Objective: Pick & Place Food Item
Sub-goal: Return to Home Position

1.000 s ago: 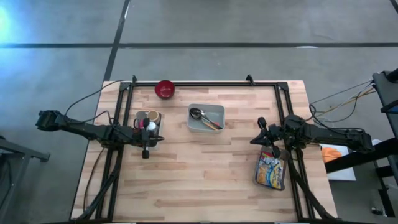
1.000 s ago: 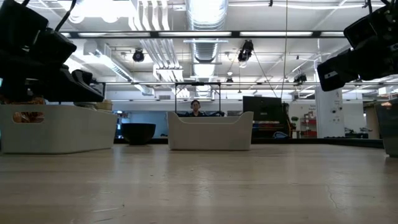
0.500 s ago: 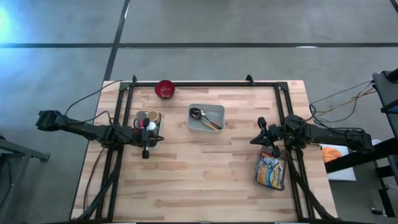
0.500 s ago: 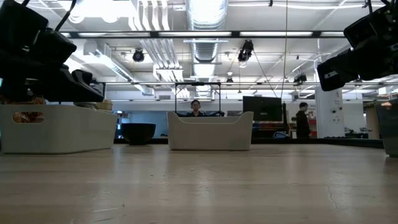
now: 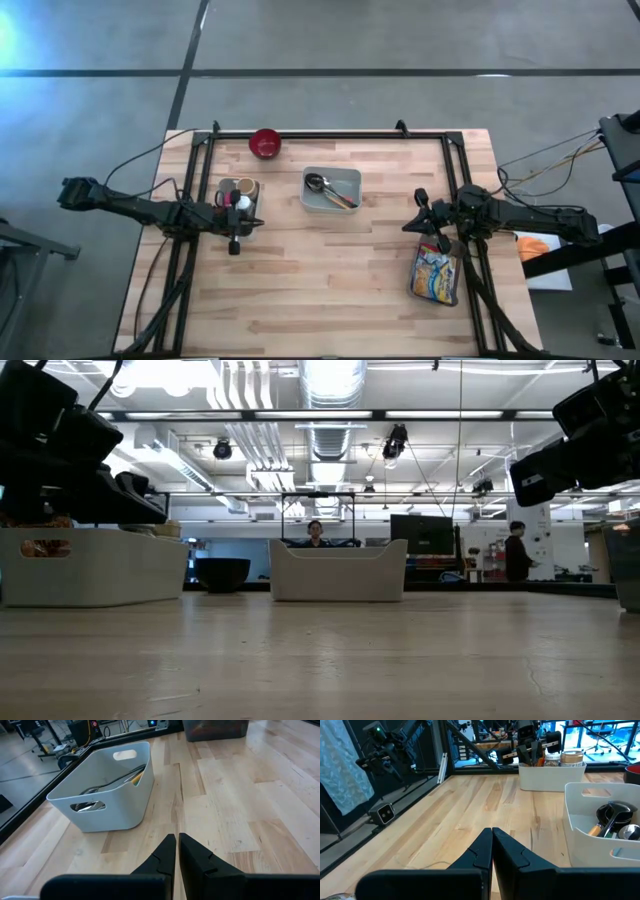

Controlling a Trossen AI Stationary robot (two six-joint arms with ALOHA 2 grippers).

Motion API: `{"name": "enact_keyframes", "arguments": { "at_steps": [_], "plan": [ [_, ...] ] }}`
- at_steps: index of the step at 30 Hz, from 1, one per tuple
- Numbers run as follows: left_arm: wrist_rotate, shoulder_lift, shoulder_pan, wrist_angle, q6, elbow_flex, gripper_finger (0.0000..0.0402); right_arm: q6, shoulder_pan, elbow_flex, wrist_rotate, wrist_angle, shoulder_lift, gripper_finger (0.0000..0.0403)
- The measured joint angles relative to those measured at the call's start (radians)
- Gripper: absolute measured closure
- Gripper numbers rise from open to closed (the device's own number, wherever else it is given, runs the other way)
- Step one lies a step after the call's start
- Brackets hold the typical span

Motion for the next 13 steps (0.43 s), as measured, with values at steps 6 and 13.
{"name": "enact_keyframes", "arguments": {
  "at_steps": [6,13],
  "plan": [
    [0.0,0.0,0.0,0.0,0.0,0.0,0.0377,-0.001,0.0,0.0,0.0,0.0,0.0,0.0394],
    [0.0,0.0,0.0,0.0,0.0,0.0,0.0377,0.0,0.0,0.0,0.0,0.0,0.0,0.0394]
  ]
}}
